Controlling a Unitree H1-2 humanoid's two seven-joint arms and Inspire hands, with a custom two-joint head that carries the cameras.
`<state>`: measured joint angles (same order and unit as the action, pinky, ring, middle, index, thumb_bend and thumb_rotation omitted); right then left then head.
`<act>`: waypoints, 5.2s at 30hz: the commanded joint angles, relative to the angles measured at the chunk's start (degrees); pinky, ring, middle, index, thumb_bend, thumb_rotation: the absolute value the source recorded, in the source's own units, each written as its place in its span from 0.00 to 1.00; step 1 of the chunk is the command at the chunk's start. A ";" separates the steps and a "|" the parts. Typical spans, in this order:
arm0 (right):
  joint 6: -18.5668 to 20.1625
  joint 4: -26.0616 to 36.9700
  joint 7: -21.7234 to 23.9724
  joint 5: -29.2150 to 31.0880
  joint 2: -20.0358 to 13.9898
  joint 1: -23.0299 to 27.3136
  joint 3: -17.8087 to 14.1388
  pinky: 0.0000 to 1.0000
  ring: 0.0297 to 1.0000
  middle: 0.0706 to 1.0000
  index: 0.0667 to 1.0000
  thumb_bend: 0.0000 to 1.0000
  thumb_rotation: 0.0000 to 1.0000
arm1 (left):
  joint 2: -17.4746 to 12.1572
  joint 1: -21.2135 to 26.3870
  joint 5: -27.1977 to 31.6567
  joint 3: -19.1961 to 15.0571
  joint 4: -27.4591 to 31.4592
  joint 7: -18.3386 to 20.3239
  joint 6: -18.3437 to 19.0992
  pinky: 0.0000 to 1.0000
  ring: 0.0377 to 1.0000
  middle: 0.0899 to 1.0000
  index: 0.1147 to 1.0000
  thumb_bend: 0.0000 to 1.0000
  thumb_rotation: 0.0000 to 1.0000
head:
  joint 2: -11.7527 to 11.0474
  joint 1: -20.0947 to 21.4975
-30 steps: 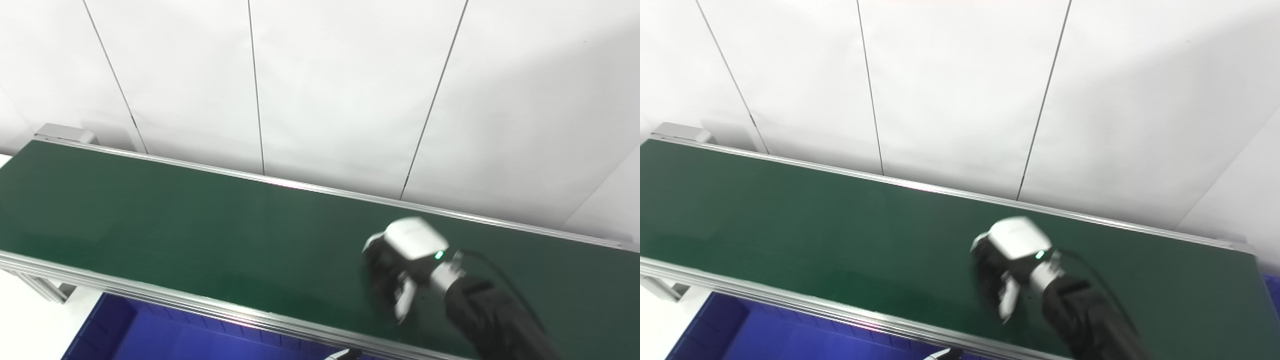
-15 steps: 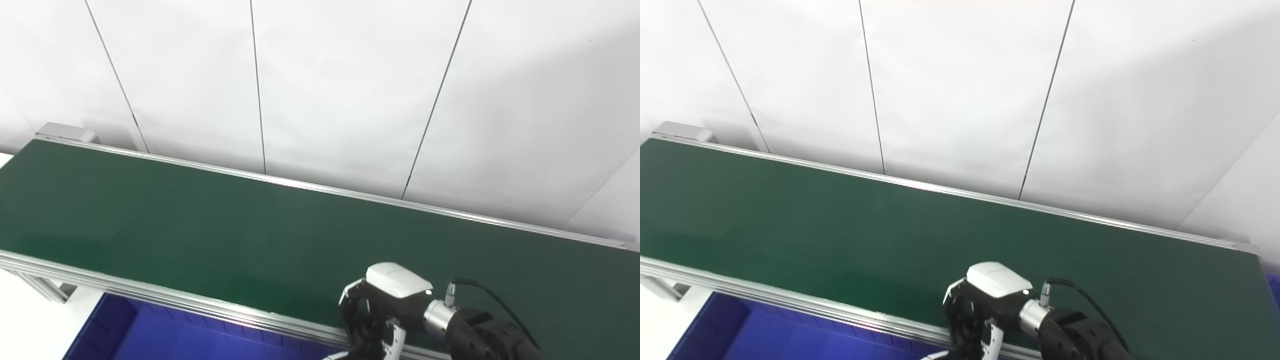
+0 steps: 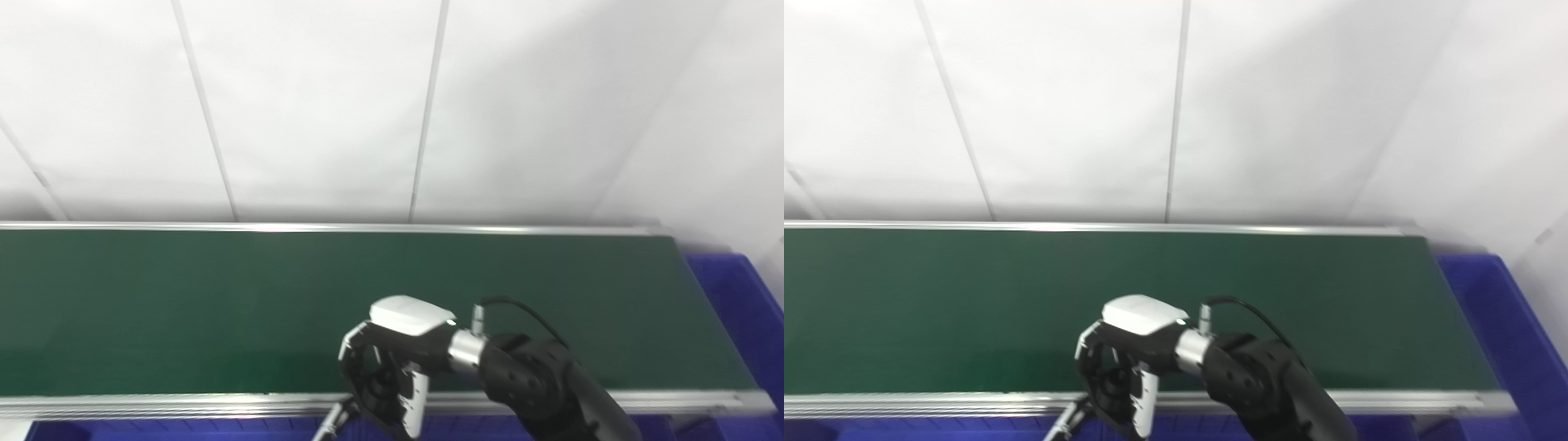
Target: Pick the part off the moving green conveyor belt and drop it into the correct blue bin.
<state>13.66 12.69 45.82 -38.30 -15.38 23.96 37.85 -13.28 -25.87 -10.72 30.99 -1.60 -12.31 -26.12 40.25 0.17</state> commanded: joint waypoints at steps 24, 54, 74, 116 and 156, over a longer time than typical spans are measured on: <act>1.77 15.41 0.39 -4.38 -5.51 -6.13 -9.46 0.26 0.34 0.42 0.52 0.51 0.00 | 0.10 -4.71 4.41 -5.90 6.41 8.31 -0.77 1.00 1.00 0.96 1.00 1.00 0.98 | 2.91 6.57; 2.66 31.80 0.90 -0.22 -14.22 -26.68 -21.81 0.24 0.35 0.39 0.50 0.51 0.00 | 1.71 -5.20 9.47 -12.65 12.38 17.80 1.97 1.00 1.00 0.94 0.99 1.00 0.93 | 11.90 9.77; -19.98 7.79 -26.41 -9.43 -11.98 -35.19 -17.31 0.30 0.36 0.42 0.52 0.51 0.00 | 3.31 -6.39 8.11 -13.98 14.50 19.11 3.08 0.99 0.97 0.92 0.98 1.00 0.93 | 12.59 7.62; -17.27 13.61 -20.91 -13.51 -8.72 -37.88 -19.38 0.66 0.78 0.83 0.82 1.00 0.59 | 4.54 -7.03 8.18 -14.78 14.65 20.33 3.42 1.00 0.97 0.91 0.97 1.00 0.91 | 12.45 4.93; -40.55 -9.73 -31.09 32.93 5.42 -47.23 -19.48 0.86 0.92 0.94 0.92 1.00 0.90 | 7.72 -7.32 0.50 -13.67 12.99 18.93 2.69 0.94 0.94 0.94 0.98 1.00 0.94 | 10.58 -9.41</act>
<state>-23.62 2.40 15.65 -5.48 -10.05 -23.43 18.00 -5.66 -32.64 -9.71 17.31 9.50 7.21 -21.95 50.89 -9.23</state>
